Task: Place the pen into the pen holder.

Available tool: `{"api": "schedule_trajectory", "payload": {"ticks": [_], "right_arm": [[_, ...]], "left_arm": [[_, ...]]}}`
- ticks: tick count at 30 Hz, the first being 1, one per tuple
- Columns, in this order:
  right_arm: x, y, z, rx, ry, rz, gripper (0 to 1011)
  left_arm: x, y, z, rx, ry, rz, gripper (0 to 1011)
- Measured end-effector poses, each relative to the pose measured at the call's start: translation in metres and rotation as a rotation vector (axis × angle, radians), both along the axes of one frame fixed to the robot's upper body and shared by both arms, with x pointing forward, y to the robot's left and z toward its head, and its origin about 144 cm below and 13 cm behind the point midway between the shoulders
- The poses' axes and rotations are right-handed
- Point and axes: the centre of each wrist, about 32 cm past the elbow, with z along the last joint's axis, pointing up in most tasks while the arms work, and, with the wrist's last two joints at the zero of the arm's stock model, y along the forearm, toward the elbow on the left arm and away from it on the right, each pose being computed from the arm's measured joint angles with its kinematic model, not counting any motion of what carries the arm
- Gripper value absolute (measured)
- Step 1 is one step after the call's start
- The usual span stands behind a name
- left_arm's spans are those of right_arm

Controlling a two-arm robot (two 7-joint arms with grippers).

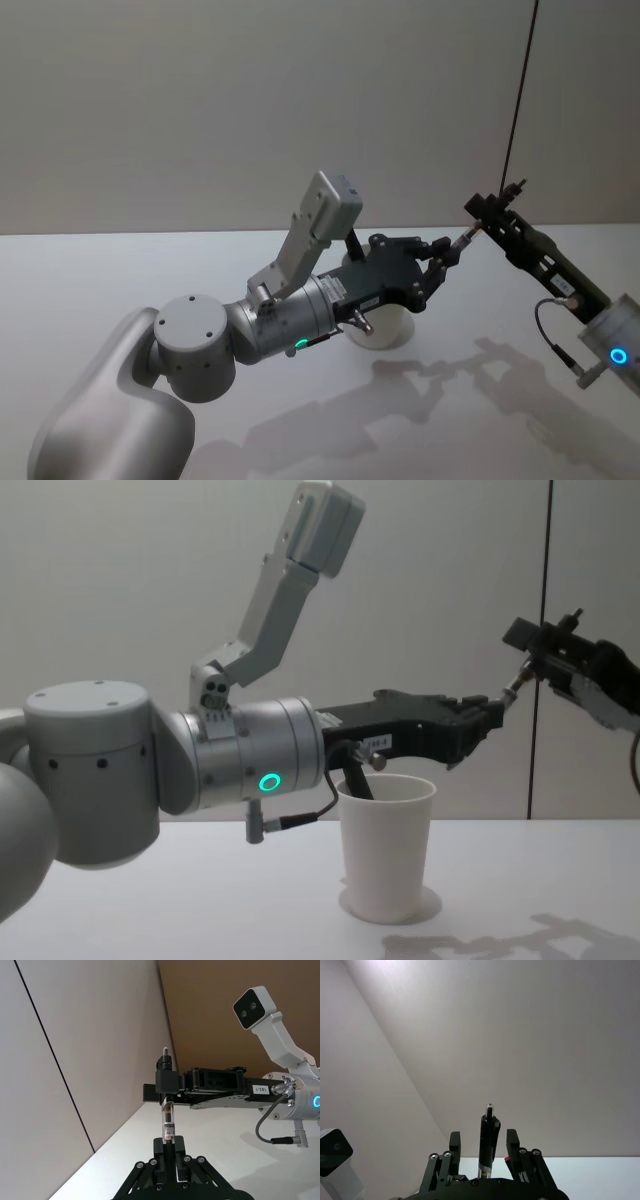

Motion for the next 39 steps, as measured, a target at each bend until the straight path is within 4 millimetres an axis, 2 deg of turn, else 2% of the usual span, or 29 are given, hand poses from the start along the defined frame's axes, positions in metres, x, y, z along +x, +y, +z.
{"api": "schedule_trajectory", "payload": {"ticks": [14, 31, 39], "right_arm": [[-0.0012, -0.0010, -0.0009, 0.008, -0.016, -0.003, 159], [-0.0033, -0.0021, -0.0001, 0.021, -0.043, -0.012, 154], [-0.0040, -0.0023, 0.0005, 0.026, -0.053, -0.015, 154]], "left_arm": [[0.0000, 0.0000, 0.0000, 0.000, 0.000, 0.000, 129], [0.0000, 0.0000, 0.0003, -0.002, -0.002, 0.000, 140], [0.0000, 0.0003, -0.0002, 0.001, 0.002, 0.002, 373]]}}
